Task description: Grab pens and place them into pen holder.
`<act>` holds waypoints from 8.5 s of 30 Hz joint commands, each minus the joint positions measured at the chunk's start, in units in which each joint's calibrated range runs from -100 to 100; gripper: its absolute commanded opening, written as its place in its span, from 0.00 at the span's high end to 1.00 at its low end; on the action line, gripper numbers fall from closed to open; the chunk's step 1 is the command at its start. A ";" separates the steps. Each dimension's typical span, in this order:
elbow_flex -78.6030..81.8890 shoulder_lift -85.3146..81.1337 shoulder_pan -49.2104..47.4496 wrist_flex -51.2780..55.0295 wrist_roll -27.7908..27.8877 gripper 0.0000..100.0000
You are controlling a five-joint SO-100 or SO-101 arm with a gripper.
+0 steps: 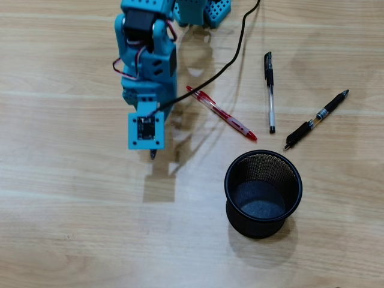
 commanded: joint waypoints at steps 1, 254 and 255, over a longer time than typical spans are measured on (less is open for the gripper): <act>-2.13 -12.70 -1.66 0.27 0.15 0.98; -14.34 -17.29 -32.11 -20.96 -1.27 0.98; -14.25 -18.65 -32.29 -17.77 -1.32 0.97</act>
